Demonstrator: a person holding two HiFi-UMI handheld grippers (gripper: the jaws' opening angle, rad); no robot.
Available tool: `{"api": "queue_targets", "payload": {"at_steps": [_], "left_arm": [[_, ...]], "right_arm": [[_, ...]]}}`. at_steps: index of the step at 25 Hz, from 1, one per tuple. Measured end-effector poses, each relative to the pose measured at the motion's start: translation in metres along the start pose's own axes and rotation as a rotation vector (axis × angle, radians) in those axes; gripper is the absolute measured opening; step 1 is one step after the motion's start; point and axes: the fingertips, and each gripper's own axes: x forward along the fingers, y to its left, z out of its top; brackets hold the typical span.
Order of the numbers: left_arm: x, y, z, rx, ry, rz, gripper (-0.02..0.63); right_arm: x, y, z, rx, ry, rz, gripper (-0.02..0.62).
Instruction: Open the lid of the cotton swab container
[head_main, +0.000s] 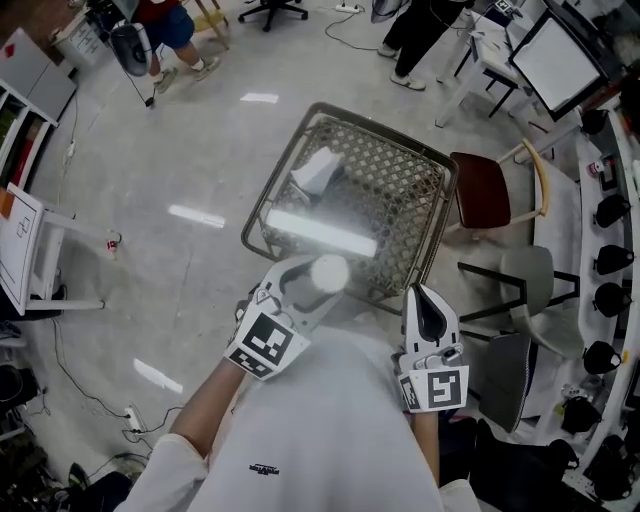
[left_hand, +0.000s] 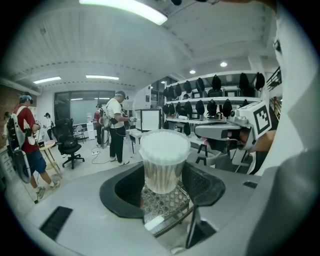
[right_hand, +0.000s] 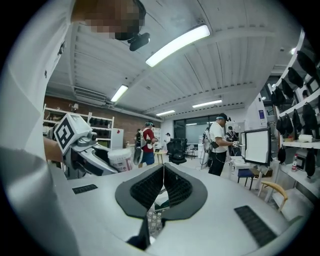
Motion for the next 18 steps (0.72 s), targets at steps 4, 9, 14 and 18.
{"api": "queue_targets", "payload": {"at_steps": [4, 9, 14, 18], "left_arm": [[0.000, -0.006, -0.004, 0.021, 0.023, -0.047, 0.230], [-0.002, -0.017, -0.004, 0.085, 0.057, -0.149, 0.232], [-0.006, -0.027, -0.002, 0.132, 0.080, -0.270, 0.232], [-0.011, -0.037, 0.001, 0.180, 0.101, -0.360, 0.232]], "right_arm": [[0.003, 0.021, 0.014, -0.006, -0.019, 0.155, 0.002], [0.010, 0.055, 0.031, -0.054, -0.011, 0.400, 0.098], [0.013, 0.089, 0.038, -0.080, 0.020, 0.642, 0.203], [0.014, 0.107, 0.028, -0.135, 0.074, 0.750, 0.247]]}}
